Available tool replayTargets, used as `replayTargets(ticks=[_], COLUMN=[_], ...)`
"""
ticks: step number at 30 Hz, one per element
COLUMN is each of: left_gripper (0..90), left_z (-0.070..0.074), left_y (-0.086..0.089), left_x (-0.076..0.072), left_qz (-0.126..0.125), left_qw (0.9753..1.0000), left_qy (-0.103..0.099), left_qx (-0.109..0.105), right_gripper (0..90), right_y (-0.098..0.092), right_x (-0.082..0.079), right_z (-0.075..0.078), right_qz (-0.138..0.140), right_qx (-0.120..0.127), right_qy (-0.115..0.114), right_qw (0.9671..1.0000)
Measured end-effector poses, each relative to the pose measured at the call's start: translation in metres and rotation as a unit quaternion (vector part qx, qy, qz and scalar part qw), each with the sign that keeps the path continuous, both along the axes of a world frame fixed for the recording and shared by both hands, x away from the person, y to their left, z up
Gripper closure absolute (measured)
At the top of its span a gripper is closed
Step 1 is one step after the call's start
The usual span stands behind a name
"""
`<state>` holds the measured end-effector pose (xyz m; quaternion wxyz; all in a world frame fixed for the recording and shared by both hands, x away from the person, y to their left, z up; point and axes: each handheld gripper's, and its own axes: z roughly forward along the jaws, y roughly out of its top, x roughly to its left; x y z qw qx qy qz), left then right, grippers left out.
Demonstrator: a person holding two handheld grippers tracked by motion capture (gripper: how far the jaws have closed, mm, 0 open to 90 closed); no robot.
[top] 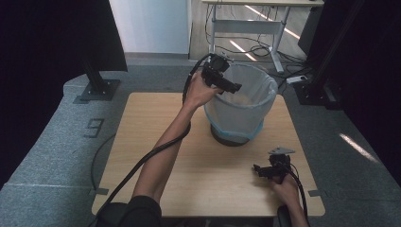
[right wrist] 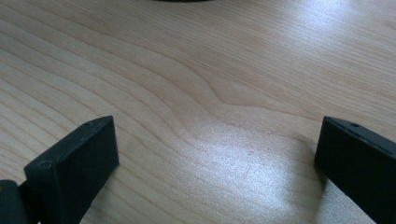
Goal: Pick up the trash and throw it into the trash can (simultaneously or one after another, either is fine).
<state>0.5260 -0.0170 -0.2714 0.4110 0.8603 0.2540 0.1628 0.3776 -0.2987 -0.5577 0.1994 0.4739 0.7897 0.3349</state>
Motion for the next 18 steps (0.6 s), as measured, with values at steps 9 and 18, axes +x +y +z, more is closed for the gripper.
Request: replayTargets(ticks=[9, 18], left_gripper=[0.8, 1.1], left_z=[0.004, 0.003], left_y=[0.023, 0.04], left_x=[-0.012, -0.022], left_qz=[-0.007, -0.015], left_qw=[0.9998, 0.9998], left_qy=[-0.002, -0.008], left_qx=[-0.016, -0.014], right_gripper=[0.0, 0.0], right_y=[0.0, 0.0], right_x=[0.0, 0.0], right_z=[0.0, 0.0], right_qz=[0.0, 0.001], right_qx=[0.0, 0.0], right_qy=[0.0, 0.0], right_qw=[1.0, 1.0])
